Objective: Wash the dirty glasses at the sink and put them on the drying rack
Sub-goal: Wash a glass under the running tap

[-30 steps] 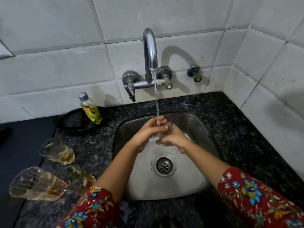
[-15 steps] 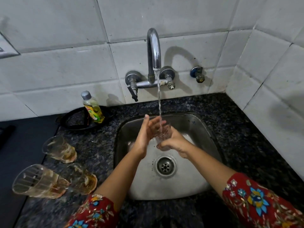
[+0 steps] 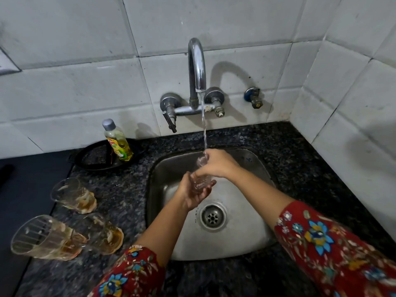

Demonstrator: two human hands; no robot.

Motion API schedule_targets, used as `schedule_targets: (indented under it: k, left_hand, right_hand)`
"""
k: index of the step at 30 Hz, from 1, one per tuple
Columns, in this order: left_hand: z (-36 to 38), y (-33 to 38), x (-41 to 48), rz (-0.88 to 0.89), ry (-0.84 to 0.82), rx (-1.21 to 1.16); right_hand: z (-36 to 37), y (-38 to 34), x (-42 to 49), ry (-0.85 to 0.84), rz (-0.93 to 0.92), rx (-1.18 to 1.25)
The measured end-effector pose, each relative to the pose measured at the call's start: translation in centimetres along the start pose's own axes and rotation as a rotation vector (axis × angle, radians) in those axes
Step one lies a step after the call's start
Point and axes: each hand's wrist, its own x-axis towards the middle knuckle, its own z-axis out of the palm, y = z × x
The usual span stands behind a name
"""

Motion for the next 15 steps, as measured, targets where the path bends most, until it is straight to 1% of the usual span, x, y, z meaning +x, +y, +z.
schedule_targets:
  k: [1, 5, 7, 9, 11, 13, 14, 15]
  left_hand:
    - [0.0, 0.0, 0.2, -0.021, -0.018, -0.029]
    - [0.2, 0.2, 0.4, 0.013, -0.067, -0.119]
    - [0.3, 0.5, 0.0, 0.075, -0.058, -0.118]
    - [0.4, 1.1, -0.5, 0.165, -0.045, -0.053]
    - [0.7, 1.6, -1.4, 0.285, 0.001, 0.155]
    - [1.2, 1.6, -2.2, 0.434, 0.069, 0.48]
    - [1.5, 1.4, -2.4, 0.498, 0.076, 0.642]
    - [1.9, 1.2, -2.7, 0.543, 0.071, 0.777]
  right_hand:
    - [0.3, -0.5, 0.5, 0.022, -0.004, -0.029]
    - [0.7, -1.9, 1.4, 0.104, -0.007, -0.095]
    - [0.4, -1.6, 0.6, 0.133, -0.007, -0.043]
    - [0.1, -0.1, -0.9, 0.115, -0.03, 0.057]
    - [0.1, 2.0, -2.4, 0.023, -0.03, 0.11]
    - [0.8, 3.7, -3.4, -0.049, 0.001, 0.004]
    - [1.5, 4.2, -3.6, -0.052, 0.016, -0.028]
    - [2.3, 4.5, -3.5, -0.033, 0.022, 0.001]
